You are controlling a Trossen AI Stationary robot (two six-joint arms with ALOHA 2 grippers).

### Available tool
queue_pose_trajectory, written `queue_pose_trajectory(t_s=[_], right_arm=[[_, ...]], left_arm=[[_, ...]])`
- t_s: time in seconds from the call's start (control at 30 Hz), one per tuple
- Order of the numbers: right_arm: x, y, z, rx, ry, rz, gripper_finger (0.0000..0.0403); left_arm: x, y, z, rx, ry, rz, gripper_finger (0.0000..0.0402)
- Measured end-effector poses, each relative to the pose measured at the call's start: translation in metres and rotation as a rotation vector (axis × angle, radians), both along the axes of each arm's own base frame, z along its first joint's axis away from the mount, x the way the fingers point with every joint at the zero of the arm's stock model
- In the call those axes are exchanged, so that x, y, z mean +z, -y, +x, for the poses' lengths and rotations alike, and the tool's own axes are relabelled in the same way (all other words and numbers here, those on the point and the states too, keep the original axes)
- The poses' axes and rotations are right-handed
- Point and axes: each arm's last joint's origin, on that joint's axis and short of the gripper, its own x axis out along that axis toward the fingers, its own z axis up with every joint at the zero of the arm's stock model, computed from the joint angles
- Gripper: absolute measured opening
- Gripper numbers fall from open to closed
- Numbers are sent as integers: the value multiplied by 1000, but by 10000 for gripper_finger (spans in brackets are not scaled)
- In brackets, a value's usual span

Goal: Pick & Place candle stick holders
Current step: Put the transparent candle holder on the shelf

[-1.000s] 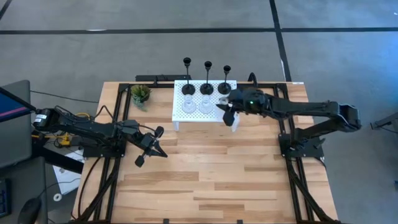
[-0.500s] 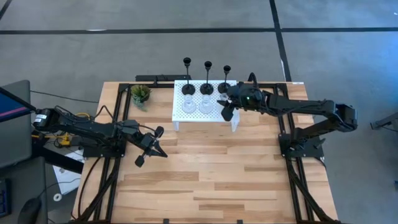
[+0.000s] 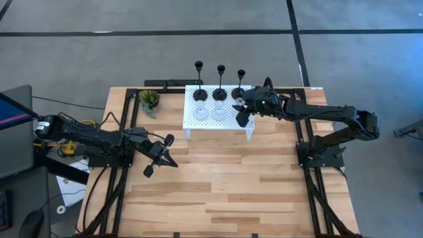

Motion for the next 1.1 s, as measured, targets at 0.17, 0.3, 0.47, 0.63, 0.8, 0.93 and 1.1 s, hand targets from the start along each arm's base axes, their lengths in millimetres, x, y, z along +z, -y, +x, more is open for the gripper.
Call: queue_pose_trajectory(t_s=[0.17,0.3,0.47,0.63,0.8,0.93,1.1], right_arm=[[0,0,0,-6,2,13,114],[0,0,0,-11,5,21,115],[-1,-1,0,14,9,34,126],[-1,-2,0,40,10,49,136],[-1,-2,0,40,7,51,146],[-2,-2,0,41,3,53,158],[-2,-2,0,46,-4,43,184]], left_arm=[[0,0,0,-1,0,0,8],[0,0,0,-1,0,0,8],[0,0,0,-1,0,0,8],[0,0,0,0,0,0,8],[0,0,0,-1,0,0,8],[0,0,0,0,0,0,8],[0,0,0,-1,0,0,8]])
